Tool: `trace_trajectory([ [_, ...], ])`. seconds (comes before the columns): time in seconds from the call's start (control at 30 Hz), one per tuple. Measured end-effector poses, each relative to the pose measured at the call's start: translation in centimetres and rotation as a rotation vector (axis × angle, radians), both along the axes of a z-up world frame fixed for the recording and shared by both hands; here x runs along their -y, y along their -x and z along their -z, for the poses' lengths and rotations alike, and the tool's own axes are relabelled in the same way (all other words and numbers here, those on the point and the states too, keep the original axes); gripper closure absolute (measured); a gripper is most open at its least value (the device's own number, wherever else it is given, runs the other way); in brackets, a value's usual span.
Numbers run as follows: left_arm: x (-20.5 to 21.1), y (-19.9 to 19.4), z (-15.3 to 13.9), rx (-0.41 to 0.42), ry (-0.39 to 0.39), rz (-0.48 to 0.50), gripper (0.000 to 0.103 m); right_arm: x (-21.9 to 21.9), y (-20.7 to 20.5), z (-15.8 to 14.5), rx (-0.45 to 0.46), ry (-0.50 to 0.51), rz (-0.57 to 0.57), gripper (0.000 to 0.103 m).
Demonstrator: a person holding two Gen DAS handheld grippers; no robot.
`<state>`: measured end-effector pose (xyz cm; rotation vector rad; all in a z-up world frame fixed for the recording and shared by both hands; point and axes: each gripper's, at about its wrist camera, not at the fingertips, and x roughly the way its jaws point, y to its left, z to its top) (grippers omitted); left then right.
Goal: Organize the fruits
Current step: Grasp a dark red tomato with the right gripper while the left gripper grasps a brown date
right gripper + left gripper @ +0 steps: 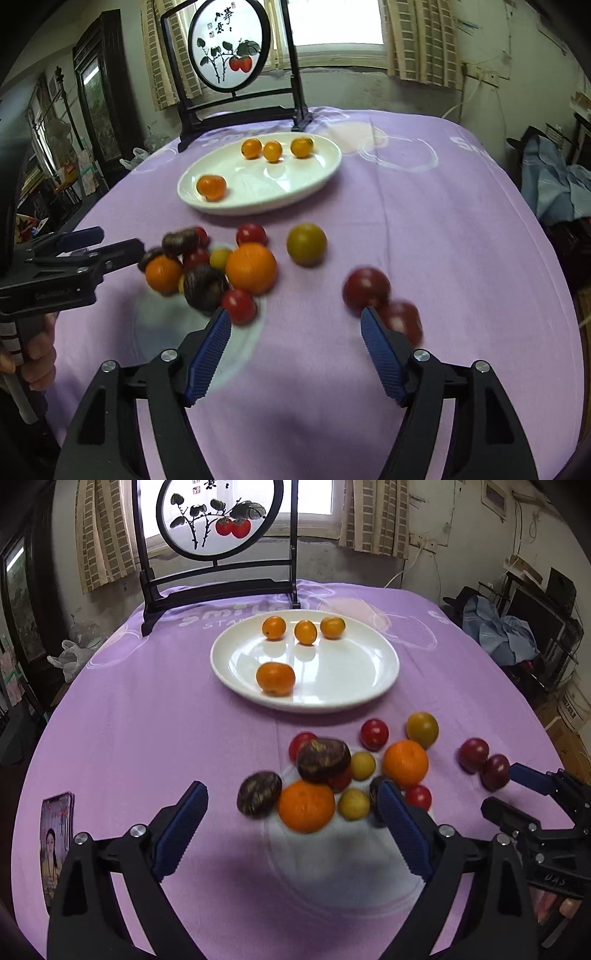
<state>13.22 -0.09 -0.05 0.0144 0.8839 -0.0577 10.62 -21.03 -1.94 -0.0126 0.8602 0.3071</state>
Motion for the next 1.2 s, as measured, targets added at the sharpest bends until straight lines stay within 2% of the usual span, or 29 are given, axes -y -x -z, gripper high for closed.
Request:
trace_trajectory([
  [0.2, -0.4, 3.1, 2.1, -0.062, 0.067, -0.008, 0.011, 2.2, 2.6, 1.8, -0.045, 0.017, 0.047, 0.029],
  [0.37, 0.2, 4.1, 3.3, -0.094, 0.037, 0.015, 0.011, 3.2, 2.7, 3.2, -0.088, 0.024, 0.082, 0.029],
  [0.77, 0.9, 2.9, 4.6, -0.140, 0.025, 0.045, 0.011, 4.3, -2.4, 4.2, -0.123, 0.030, 0.134, 0.030],
  [0.87, 0.8, 2.5, 4.8, -0.148, 0.026, 0.046, 0.011, 4.3, -3.6, 4.3, -0.123, 0.033, 0.142, 0.036],
  [0.9, 0.8, 2.4, 4.9, -0.151, 0.029, 0.047, 0.011, 4.3, -3.8, 4.3, -0.120, 0.037, 0.146, 0.042],
  [0.93, 0.6, 2.3, 5.0, -0.155, 0.032, 0.047, 0.011, 4.4, -4.1, 4.3, -0.116, 0.040, 0.152, 0.054],
  [0.97, 0.4, 2.2, 5.1, -0.158, 0.037, 0.046, 0.011, 4.5, -4.3, 4.3, -0.114, 0.043, 0.159, 0.060],
  [1.2, -2.1, 1.6, 5.4, -0.165, 0.042, -0.008, 0.011, 4.5, -3.0, 3.9, -0.109, 0.011, 0.155, 0.061],
])
